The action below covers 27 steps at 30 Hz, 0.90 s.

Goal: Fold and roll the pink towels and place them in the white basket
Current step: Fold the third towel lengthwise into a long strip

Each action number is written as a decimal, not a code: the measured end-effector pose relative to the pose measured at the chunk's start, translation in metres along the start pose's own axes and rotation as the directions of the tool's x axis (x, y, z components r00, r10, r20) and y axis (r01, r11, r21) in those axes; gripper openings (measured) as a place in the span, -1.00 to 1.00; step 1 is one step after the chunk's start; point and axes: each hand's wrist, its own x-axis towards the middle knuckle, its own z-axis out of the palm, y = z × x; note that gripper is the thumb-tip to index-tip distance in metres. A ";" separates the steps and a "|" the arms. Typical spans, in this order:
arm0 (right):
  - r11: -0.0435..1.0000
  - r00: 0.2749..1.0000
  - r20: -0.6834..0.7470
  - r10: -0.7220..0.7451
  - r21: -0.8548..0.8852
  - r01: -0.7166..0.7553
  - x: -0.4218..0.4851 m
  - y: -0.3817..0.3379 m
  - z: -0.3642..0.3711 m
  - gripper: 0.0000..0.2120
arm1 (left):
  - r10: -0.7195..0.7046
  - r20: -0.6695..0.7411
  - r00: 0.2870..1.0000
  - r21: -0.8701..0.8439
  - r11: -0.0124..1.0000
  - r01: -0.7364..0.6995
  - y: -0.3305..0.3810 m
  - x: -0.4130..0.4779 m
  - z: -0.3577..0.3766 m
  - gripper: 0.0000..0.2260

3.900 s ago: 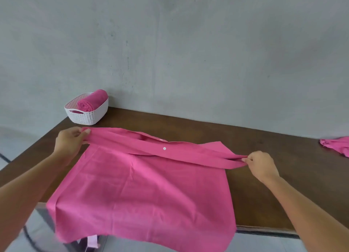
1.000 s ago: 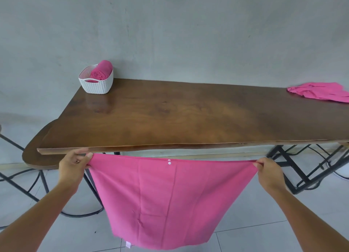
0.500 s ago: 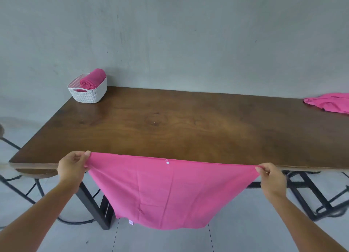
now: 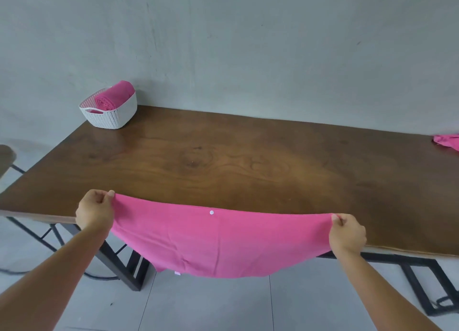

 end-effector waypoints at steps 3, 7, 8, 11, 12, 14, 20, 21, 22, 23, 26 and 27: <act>0.995 0.999 -0.025 -0.043 -0.090 0.041 0.011 -0.006 0.010 -0.73 | -0.037 -0.034 0.999 0.102 0.994 0.040 0.002 0.010 0.017 -0.83; 0.976 0.992 -0.071 -0.106 -0.197 0.090 0.026 -0.015 0.026 -0.77 | -0.078 -0.084 0.993 0.205 0.974 0.094 0.014 0.020 0.040 -0.80; 0.971 0.991 -0.073 -0.114 -0.218 0.096 0.031 -0.018 0.030 -0.78 | -0.058 -0.093 0.994 0.232 0.970 0.078 0.016 0.023 0.047 -0.80; 0.951 0.984 -0.070 -0.163 -0.278 0.138 0.050 -0.025 0.045 -0.83 | 0.016 -0.096 0.995 0.333 0.943 0.017 0.019 0.038 0.067 -0.82; 0.942 0.982 -0.068 -0.179 -0.298 0.151 0.055 -0.027 0.050 -0.84 | 0.032 -0.095 0.995 0.356 0.935 0.004 0.022 0.043 0.074 -0.82; 0.934 0.980 -0.074 -0.187 -0.322 0.154 0.068 -0.032 0.061 -0.85 | 0.052 -0.102 0.993 0.375 0.927 -0.010 0.029 0.053 0.088 -0.83; 0.935 0.984 -0.117 -0.134 -0.345 0.086 0.110 -0.053 0.087 -0.83 | 0.050 -0.089 0.995 0.357 0.934 -0.015 0.058 0.086 0.128 -0.82; 0.936 0.984 -0.122 -0.130 -0.343 0.081 0.118 -0.057 0.092 -0.83 | 0.054 -0.088 0.995 0.352 0.936 -0.019 0.063 0.092 0.135 -0.82; 0.936 0.984 -0.124 -0.127 -0.343 0.078 0.124 -0.061 0.096 -0.83 | 0.060 -0.088 0.994 0.348 0.937 -0.026 0.069 0.098 0.141 -0.83; 0.936 0.984 -0.127 -0.124 -0.343 0.073 0.131 -0.066 0.101 -0.83 | 0.062 -0.085 0.994 0.342 0.939 -0.029 0.074 0.104 0.147 -0.83; 0.939 0.984 -0.141 -0.110 -0.338 0.057 0.151 -0.080 0.114 -0.83 | 0.069 -0.070 0.995 0.333 0.942 -0.042 0.089 0.123 0.166 -0.84; 0.942 0.984 -0.148 -0.104 -0.333 0.050 0.158 -0.085 0.118 -0.83 | 0.069 -0.067 0.995 0.332 0.942 -0.043 0.094 0.129 0.172 -0.83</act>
